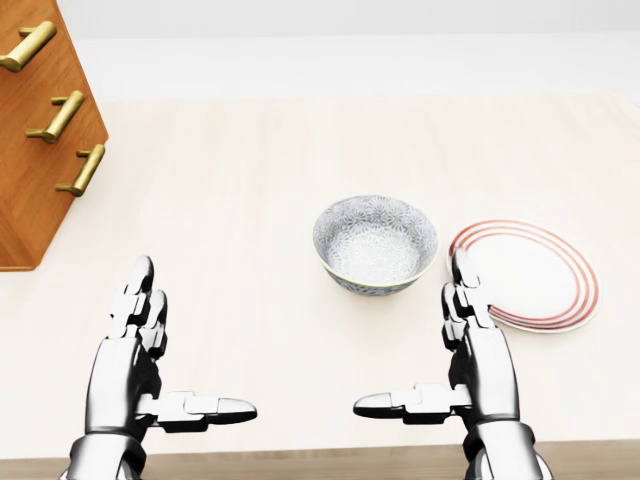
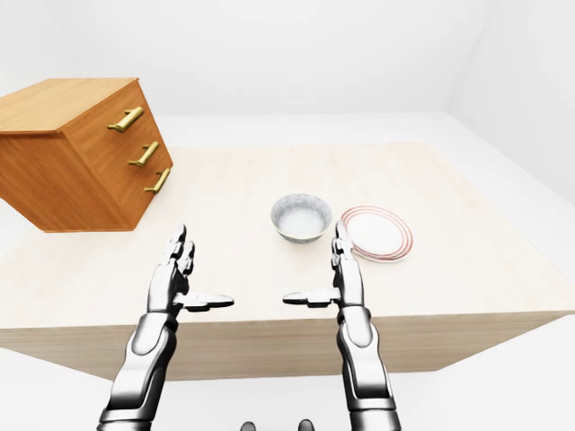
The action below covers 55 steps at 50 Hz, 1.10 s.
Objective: Put the bowl on top of the cabinet.
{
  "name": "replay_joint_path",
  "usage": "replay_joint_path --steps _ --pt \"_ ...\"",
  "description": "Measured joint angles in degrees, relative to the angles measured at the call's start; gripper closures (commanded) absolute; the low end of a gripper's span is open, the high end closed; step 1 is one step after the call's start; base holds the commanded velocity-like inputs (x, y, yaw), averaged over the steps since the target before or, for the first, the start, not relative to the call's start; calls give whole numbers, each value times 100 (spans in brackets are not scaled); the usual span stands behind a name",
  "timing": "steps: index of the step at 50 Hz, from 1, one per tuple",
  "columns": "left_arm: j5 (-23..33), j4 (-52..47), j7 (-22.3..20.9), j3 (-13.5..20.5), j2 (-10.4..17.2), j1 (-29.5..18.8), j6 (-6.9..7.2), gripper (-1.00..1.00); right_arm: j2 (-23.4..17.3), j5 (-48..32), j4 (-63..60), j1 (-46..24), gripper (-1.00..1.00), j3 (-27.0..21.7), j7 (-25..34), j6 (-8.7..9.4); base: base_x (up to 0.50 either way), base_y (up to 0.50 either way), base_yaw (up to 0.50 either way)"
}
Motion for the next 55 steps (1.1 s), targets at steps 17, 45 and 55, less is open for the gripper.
replay_joint_path --steps 17,45,55 --pt "-79 -363 -98 248 135 12 213 -100 -105 86 -536 38 -100 -228 21 338 0 0 0" --pt "-28 -1564 -74 535 271 -40 499 -100 -289 201 -1722 165 -100 -616 164 550 0 0 0" --pt "-506 -3003 76 1294 590 -434 499 -100 -651 656 -4086 -147 -100 -1613 222 550 0 0 0"
